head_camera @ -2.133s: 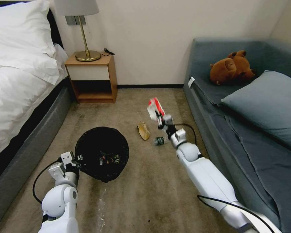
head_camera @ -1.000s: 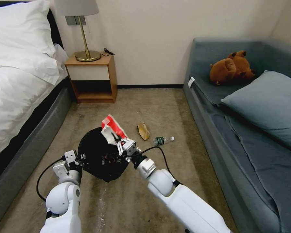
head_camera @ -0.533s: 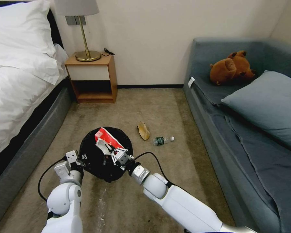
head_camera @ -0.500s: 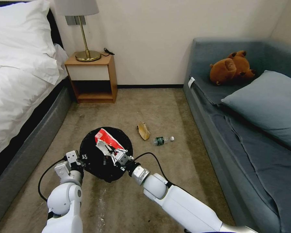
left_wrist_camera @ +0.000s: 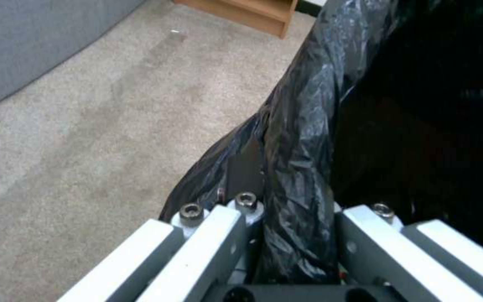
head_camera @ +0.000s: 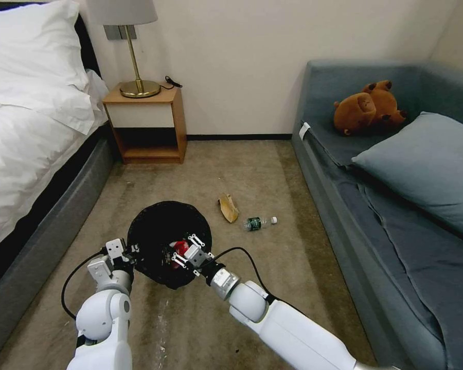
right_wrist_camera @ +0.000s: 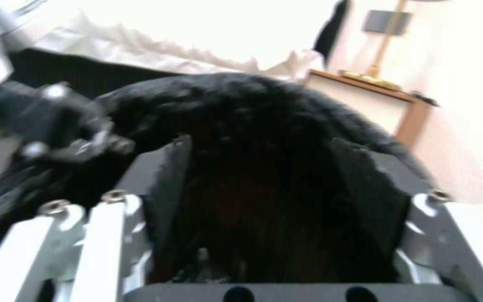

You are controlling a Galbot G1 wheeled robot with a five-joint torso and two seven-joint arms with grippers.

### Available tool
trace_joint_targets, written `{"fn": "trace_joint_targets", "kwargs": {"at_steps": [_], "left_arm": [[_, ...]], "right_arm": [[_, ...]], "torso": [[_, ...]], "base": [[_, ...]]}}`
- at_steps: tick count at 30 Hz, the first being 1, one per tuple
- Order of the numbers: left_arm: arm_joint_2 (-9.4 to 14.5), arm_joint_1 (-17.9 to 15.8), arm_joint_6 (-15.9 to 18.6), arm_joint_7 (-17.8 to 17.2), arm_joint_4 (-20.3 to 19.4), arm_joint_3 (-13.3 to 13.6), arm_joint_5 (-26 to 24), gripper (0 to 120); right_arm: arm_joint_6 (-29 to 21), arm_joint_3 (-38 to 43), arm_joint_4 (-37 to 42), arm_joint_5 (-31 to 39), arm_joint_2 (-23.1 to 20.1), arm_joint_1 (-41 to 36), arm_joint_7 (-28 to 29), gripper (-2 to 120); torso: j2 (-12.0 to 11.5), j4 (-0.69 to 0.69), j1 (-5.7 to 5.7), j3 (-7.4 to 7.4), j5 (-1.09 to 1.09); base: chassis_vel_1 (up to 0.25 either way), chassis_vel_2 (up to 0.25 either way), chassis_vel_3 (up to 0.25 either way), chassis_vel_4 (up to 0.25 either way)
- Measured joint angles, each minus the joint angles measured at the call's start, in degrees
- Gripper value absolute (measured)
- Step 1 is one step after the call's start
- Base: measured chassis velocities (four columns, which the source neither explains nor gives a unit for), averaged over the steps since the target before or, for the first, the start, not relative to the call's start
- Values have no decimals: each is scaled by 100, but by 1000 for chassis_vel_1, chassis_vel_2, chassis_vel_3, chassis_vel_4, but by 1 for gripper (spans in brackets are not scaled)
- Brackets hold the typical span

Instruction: Pick up the trash bin, then pick up the garbage on the floor and place it into the trash bin.

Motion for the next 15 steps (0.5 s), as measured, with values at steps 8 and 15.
{"fn": "trace_joint_targets", "kwargs": {"at_steps": [8, 15], "left_arm": [[67, 28, -5, 22, -30, -43, -35, 2], [144, 42, -8, 32, -45, -79, -88, 2]], "right_arm": [[-432, 1073, 822, 144, -106, -394, 232, 99], [-686, 2005, 1491, 324, -171, -968, 523, 100]], "torso": [[0, 0, 0, 0, 0], [0, -1, 0, 0, 0]], "base": [[0, 0, 0, 0], [0, 0, 0, 0]]}}
